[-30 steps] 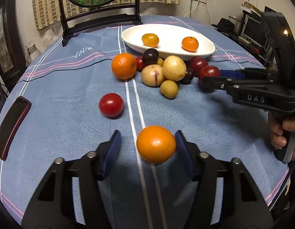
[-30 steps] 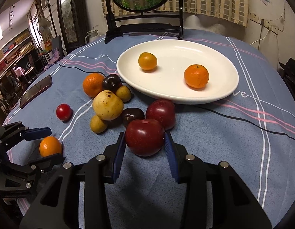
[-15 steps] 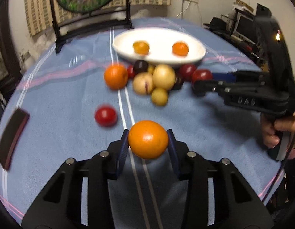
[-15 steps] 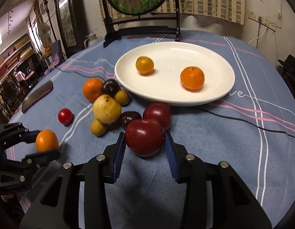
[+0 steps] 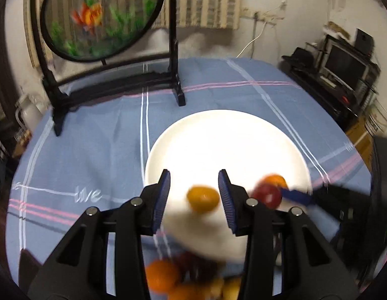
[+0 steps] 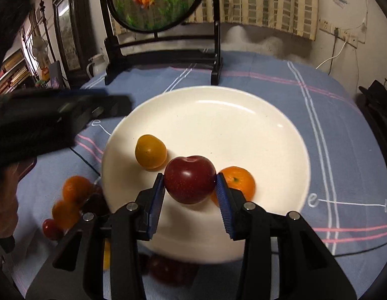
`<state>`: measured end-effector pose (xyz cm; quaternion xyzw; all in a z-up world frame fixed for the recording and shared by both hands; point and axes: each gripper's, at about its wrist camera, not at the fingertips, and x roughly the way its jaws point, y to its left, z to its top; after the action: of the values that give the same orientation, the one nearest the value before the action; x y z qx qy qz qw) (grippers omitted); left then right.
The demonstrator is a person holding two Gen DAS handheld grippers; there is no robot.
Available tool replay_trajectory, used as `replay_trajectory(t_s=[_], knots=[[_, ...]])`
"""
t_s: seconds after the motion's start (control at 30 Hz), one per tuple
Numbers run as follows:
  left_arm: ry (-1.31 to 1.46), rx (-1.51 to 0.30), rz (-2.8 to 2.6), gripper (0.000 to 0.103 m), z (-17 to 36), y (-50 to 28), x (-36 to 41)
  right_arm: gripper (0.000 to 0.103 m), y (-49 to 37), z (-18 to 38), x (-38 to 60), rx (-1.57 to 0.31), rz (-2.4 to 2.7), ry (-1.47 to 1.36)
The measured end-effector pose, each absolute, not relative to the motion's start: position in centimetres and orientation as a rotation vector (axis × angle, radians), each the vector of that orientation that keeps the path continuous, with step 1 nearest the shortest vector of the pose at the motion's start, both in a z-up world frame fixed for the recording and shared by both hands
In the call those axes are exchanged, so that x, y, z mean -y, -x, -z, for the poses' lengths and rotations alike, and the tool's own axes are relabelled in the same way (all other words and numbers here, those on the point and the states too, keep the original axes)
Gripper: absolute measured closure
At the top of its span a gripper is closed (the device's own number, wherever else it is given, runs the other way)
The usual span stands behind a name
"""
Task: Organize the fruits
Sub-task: 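Place the red apple and the orange on the white plate, open both tools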
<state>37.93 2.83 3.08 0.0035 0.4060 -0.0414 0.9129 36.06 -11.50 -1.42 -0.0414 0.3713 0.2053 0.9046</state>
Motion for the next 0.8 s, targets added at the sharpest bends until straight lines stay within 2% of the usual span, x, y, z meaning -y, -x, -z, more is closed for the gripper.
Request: replay_trajectory(t_s=[0.1, 0.17, 0.33, 0.43, 0.53, 0.6, 0.67, 0.8], knots=[[-0.028, -0.882, 0.060, 0.064, -1.4, -40.7, -3.1, 0.061, -36.5, 2.0, 10.9, -0.765, -0.435, 0.095], [0.005, -0.917, 0.077, 0.068, -0.7, -41.6, -3.8, 0.062, -36.6, 2.0, 10.9, -0.764, -0.435, 0.094], [0.049, -0.873, 0.098, 0.069, -2.3, -37.5, -6.4, 0.061, -35.6, 0.8, 11.8, -0.725, -0.429, 0.078], [-0.004, -0.826, 0.114, 0.036, -2.6, -31.9, -6.8, 0.061, -34.1, -1.0, 12.4, -0.668, -0.447, 0.057], [-0.086, -0.828, 0.154, 0.037, -1.1, -27.0, -5.9, 0.061, -32.8, -2.3, 12.5, -0.622, -0.454, 0.058], [-0.119, -0.842, 0.171, 0.048, 0.1, -25.1, -5.4, 0.061, -32.0, -2.9, 12.3, -0.598, -0.463, 0.065], [-0.139, -0.853, 0.192, 0.053, 1.3, -23.7, -4.9, 0.061, -31.6, -3.1, 12.2, -0.592, -0.479, 0.062], [-0.125, -0.850, 0.248, 0.054, 2.6, -22.5, -4.7, 0.061, -31.5, -2.8, 12.2, -0.606, -0.487, 0.057]])
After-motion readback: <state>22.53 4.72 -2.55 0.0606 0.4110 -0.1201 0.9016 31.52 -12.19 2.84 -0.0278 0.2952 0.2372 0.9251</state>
